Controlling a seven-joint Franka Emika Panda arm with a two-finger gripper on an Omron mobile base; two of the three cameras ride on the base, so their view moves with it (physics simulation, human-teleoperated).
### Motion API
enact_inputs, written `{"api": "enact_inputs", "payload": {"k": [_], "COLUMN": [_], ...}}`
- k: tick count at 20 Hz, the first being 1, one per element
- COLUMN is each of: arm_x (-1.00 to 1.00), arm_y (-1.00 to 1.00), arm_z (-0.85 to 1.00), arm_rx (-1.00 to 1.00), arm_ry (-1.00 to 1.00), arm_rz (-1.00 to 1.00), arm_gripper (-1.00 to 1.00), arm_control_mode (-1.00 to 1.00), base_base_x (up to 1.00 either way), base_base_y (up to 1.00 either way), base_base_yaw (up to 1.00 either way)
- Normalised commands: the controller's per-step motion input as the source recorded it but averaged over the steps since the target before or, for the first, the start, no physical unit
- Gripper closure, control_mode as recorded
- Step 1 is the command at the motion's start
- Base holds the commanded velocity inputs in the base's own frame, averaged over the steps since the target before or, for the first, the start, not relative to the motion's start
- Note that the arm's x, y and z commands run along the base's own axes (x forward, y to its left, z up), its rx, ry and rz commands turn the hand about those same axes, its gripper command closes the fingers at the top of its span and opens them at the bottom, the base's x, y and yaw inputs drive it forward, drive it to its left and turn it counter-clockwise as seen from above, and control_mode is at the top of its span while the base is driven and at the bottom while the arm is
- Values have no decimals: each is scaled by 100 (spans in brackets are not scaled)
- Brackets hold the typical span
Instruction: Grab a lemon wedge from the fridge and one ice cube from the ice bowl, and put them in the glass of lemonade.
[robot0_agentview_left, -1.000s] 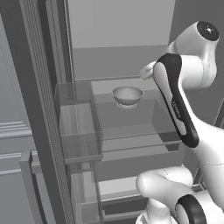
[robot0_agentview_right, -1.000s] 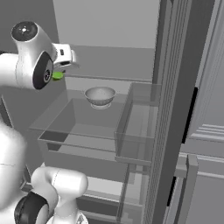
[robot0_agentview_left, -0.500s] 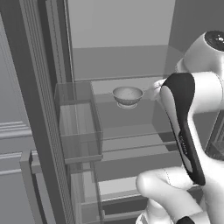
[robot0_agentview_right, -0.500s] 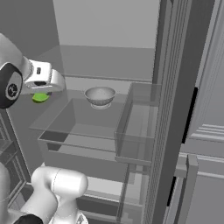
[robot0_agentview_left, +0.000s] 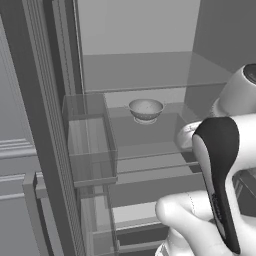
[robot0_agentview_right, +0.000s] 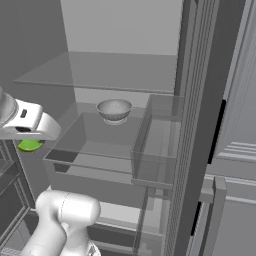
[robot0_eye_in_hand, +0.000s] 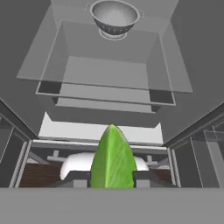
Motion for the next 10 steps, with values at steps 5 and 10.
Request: {"api": "enact_inputs", "payload": {"k": [5,10], "arm_x": [-21,-3], "arm_y": [0,0], "arm_z": [0,0], "arm_rx": [0,0], "arm_ry": [1,0], "arm_rz": [-5,0], "arm_gripper": [100,100], "arm_control_mode": [-100,100], "base_base_x": [0,-30], "base_base_y": [0,-1], "base_base_yaw": [0,-3]}}
